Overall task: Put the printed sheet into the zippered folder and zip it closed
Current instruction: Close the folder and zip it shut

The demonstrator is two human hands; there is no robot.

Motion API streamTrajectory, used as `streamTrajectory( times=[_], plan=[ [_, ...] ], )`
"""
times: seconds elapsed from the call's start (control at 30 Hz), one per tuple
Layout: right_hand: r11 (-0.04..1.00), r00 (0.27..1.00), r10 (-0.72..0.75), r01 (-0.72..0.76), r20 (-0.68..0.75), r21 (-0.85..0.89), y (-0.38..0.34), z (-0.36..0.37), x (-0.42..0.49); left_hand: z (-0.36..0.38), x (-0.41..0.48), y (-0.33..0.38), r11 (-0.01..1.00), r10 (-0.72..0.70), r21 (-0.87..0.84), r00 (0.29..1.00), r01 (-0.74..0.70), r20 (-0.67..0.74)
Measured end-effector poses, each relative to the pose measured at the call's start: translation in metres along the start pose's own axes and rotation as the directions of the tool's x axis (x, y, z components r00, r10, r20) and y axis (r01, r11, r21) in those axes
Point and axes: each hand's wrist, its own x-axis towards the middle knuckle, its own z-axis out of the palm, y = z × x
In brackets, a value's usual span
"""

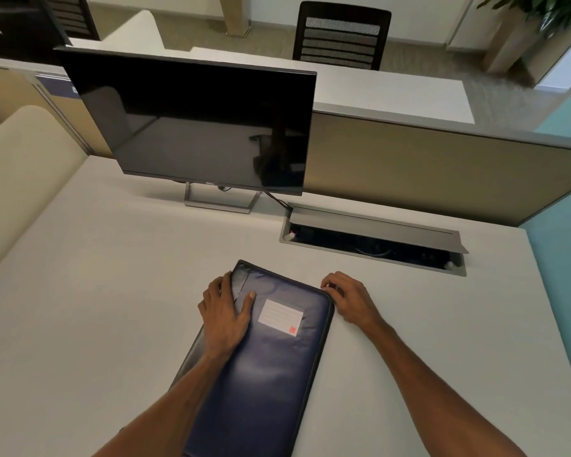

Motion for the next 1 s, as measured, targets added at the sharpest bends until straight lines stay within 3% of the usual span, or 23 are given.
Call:
streamTrajectory(
  times=[0.3,0.47,0.83,0.93,1.0],
  plan=[
    [0.999,0.99,-0.015,0.01,0.139,0.037,0.007,-0.008,0.003,0.004,-0.002,0.005,0.997,0.008,0.073,0.999,-0.005,-0.032],
    [0.994,0.97,-0.057,0.078,0.238,-0.081,0.01,-0.017,0.009,0.004,-0.004,0.0,0.994,0.047,0.096,0.999,-0.044,-0.028],
    [0.976,0.954,-0.144,0.181,0.263,-0.123,0.006,-0.014,0.03,0.013,0.001,-0.01,0.994,0.045,0.098,0.996,-0.038,-0.076],
    [0.982,0.956,-0.116,0.151,0.268,-0.114,0.008,-0.014,0.026,0.016,0.0,-0.001,0.987,0.061,0.152,0.994,-0.046,-0.096],
    [0.994,0.968,-0.068,0.086,0.243,-0.064,0.009,-0.012,0.02,0.017,-0.008,0.017,0.98,0.157,0.137,0.983,-0.144,-0.094]
  ],
)
